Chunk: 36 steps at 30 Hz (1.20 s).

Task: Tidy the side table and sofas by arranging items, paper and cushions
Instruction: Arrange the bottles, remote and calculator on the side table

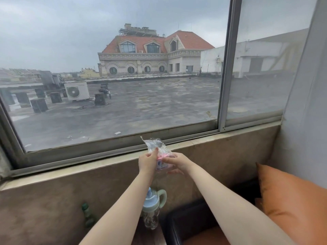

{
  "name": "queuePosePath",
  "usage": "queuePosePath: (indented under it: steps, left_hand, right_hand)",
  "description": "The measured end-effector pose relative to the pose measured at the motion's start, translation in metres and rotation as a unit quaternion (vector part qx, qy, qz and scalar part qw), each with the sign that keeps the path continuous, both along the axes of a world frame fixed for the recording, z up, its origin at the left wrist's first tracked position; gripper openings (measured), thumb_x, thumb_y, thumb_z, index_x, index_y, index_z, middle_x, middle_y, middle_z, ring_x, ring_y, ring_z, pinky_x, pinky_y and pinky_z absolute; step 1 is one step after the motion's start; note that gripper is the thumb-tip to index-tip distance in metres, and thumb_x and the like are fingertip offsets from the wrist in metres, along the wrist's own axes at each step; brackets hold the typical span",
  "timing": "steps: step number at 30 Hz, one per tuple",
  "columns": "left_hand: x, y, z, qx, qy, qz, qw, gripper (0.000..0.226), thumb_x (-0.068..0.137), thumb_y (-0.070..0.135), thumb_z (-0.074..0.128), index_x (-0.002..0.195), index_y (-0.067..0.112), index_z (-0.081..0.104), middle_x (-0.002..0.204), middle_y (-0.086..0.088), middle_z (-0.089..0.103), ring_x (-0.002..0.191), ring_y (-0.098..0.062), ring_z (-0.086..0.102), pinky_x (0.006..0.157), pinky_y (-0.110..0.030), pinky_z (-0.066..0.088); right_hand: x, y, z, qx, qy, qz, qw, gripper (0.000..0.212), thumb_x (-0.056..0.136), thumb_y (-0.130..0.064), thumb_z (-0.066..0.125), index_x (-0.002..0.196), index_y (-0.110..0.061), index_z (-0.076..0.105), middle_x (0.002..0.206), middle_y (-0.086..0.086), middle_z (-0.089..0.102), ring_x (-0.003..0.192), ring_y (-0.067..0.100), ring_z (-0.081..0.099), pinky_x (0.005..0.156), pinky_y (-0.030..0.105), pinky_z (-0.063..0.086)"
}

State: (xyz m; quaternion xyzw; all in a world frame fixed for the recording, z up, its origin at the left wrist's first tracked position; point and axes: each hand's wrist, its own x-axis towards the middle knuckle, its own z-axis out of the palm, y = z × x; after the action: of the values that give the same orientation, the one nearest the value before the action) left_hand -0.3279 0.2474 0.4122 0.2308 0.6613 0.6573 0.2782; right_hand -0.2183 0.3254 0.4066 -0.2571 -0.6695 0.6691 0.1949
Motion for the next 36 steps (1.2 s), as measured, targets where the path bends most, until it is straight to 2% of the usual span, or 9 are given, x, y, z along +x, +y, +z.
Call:
queuePosePath:
  steps: [3,5,11,15,17,24,28,33,36]
  left_hand:
    - [0.008,-0.005,0.004,0.108,-0.148,-0.155,0.971,0.03,0.089,0.016,0.063,0.117,0.01,0.056,0.097,-0.014,0.067,0.077,-0.023,0.066,0.057,-0.03,0.057]
    - [0.011,-0.003,0.005,0.119,-0.166,-0.19,0.96,0.042,0.088,0.001,0.061,0.127,0.01,0.048,0.102,-0.012,0.064,0.081,-0.022,0.065,0.053,-0.027,0.057]
    - [0.014,0.011,-0.007,0.088,-0.026,-0.066,0.994,0.047,0.081,0.0,0.07,0.126,0.003,0.054,0.09,-0.009,0.066,0.067,-0.013,0.066,0.055,-0.019,0.054]
    - [0.014,0.016,-0.014,0.036,-0.021,-0.173,0.984,0.027,0.083,0.013,0.07,0.107,0.016,0.058,0.102,-0.009,0.063,0.082,-0.021,0.064,0.069,-0.034,0.054]
    - [0.017,0.021,-0.024,0.005,0.005,-0.21,0.978,0.023,0.081,0.01,0.072,0.102,0.013,0.063,0.093,-0.008,0.065,0.076,-0.017,0.063,0.067,-0.029,0.054]
    - [0.043,0.052,-0.081,-0.067,0.018,-0.173,0.983,0.025,0.079,0.021,0.076,0.098,0.009,0.065,0.091,-0.007,0.067,0.074,-0.013,0.062,0.051,-0.013,0.046]
    - [0.063,0.084,-0.126,-0.104,-0.011,-0.181,0.978,0.014,0.08,0.016,0.074,0.083,0.014,0.061,0.092,-0.011,0.065,0.078,-0.02,0.061,0.063,-0.023,0.049]
    - [0.097,0.132,-0.186,-0.152,-0.046,-0.218,0.963,0.012,0.085,0.01,0.068,0.086,0.011,0.056,0.067,-0.007,0.059,0.04,-0.005,0.052,0.039,-0.014,0.035]
    - [0.116,0.158,-0.225,-0.186,-0.064,-0.234,0.952,0.014,0.086,0.007,0.066,0.097,0.009,0.057,0.072,-0.009,0.06,0.037,-0.003,0.052,0.037,-0.013,0.034]
  right_hand:
    - [0.004,0.003,-0.003,-0.022,0.012,-0.018,1.0,0.024,0.088,-0.029,0.062,0.105,-0.012,0.062,0.091,0.003,0.068,0.075,0.016,0.066,0.068,0.028,0.052]
    - [0.01,0.006,-0.01,-0.034,0.02,-0.021,0.999,0.026,0.09,-0.028,0.059,0.108,-0.009,0.061,0.09,0.003,0.067,0.072,0.012,0.066,0.072,0.028,0.052]
    - [0.021,0.009,-0.025,-0.083,0.068,-0.003,0.994,0.03,0.088,0.013,0.05,0.114,-0.001,0.057,0.099,0.01,0.065,0.085,0.015,0.067,0.074,0.022,0.054]
    - [0.028,0.017,-0.031,-0.084,0.082,-0.021,0.993,0.037,0.089,0.003,0.055,0.126,0.002,0.054,0.113,0.014,0.063,0.097,0.019,0.064,0.081,0.023,0.054]
    - [0.035,0.022,-0.038,-0.093,0.081,-0.043,0.991,0.033,0.09,-0.005,0.057,0.122,-0.003,0.059,0.105,0.007,0.067,0.091,0.014,0.066,0.076,0.021,0.053]
    - [0.069,0.053,-0.089,-0.039,-0.077,-0.121,0.989,0.022,0.091,-0.02,0.061,0.112,-0.013,0.065,0.089,-0.001,0.069,0.08,0.011,0.065,0.081,0.029,0.053]
    - [0.11,0.083,-0.14,-0.081,-0.147,-0.172,0.971,0.018,0.094,-0.029,0.054,0.102,-0.016,0.063,0.087,-0.001,0.066,0.075,0.012,0.065,0.069,0.022,0.051]
    - [0.182,0.137,-0.236,-0.111,-0.231,-0.304,0.918,0.024,0.095,-0.025,0.052,0.108,-0.008,0.062,0.099,0.009,0.066,0.081,0.016,0.06,0.067,0.025,0.047]
    - [0.213,0.165,-0.287,-0.08,-0.276,-0.368,0.884,0.026,0.094,-0.018,0.053,0.11,-0.001,0.065,0.107,0.014,0.066,0.099,0.027,0.06,0.089,0.037,0.049]
